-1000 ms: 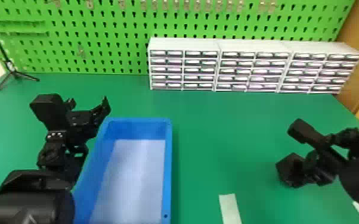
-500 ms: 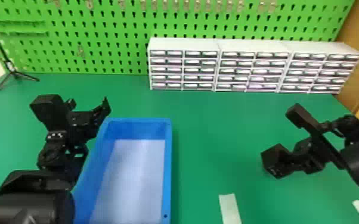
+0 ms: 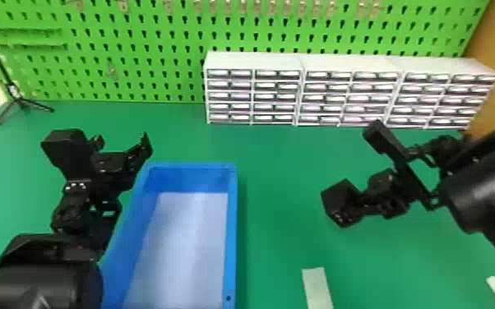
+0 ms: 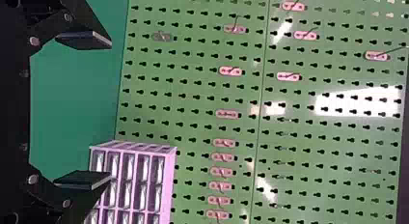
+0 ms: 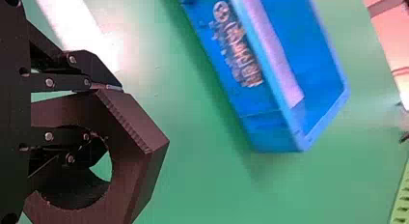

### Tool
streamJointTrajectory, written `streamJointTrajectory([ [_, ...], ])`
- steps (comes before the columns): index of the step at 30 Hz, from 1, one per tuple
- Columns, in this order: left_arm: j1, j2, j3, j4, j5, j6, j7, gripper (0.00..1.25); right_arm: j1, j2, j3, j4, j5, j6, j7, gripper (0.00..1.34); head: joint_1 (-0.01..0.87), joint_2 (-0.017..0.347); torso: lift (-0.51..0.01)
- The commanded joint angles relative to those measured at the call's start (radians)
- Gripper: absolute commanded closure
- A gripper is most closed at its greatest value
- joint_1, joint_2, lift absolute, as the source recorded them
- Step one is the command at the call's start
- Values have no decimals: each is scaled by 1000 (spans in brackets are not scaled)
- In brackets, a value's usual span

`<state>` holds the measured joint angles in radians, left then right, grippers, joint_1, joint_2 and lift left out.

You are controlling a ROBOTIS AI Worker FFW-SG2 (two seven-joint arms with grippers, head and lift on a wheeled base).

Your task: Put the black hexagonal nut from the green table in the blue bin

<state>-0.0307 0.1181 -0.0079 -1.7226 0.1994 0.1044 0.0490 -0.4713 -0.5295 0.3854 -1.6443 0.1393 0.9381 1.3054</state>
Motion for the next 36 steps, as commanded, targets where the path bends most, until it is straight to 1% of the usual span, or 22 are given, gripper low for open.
streamJointTrajectory([
  [1, -2, 0, -3, 2, 0, 0, 0, 302, -53, 23, 56, 0, -17, -1, -5, 975, 683, 28, -96],
  [4, -5, 0, -7, 6, -2, 1, 0, 302, -81, 32, 90, 1, -46, -1, -21, 975, 683, 28, -96],
  [7, -8, -2, -10, 9, -2, 0, 0, 302, -95, 42, 104, 1, -86, -1, -41, 975, 683, 28, -96],
  [10, -6, -2, -10, 9, 0, 0, 0, 302, -112, 66, 113, 1, -89, -2, -47, 975, 683, 28, -96],
  [12, -8, 0, -10, 9, 0, 0, 0, 302, -116, 97, 102, 1, -78, -4, -47, 975, 683, 28, -96],
  [13, -8, -2, -10, 9, 0, 1, 0, 302, -116, 120, 95, 1, -70, -5, -47, 975, 683, 28, -96],
  [16, -8, -2, -14, 11, 0, 0, 0, 302, -118, 169, 89, 1, -53, -12, -47, 975, 683, 28, -96],
  [18, -8, -2, -17, 11, 0, 1, 0, 302, -121, 186, 99, 1, -49, -16, -47, 975, 683, 28, -96],
  [22, -6, 0, -12, 11, 0, 1, 0, 302, -132, 207, 142, 1, -50, -18, -58, 975, 683, 28, -96],
  [25, -6, -2, -10, 11, -6, 1, 0, 302, -132, 220, 159, 1, -78, -25, -83, 975, 683, 28, -96],
  [26, -6, -2, -9, 11, -6, 5, 0, 302, -130, 229, 165, 3, -82, -28, -89, 975, 683, 28, -96],
  [32, -6, -2, -15, 11, -6, 6, 0, 302, -125, 267, 168, 11, -96, -41, -106, 975, 683, 28, -96],
  [36, -5, -2, -15, 11, -6, 8, 0, 302, -139, 290, 188, 24, -104, -56, -117, 975, 683, 28, -96],
])
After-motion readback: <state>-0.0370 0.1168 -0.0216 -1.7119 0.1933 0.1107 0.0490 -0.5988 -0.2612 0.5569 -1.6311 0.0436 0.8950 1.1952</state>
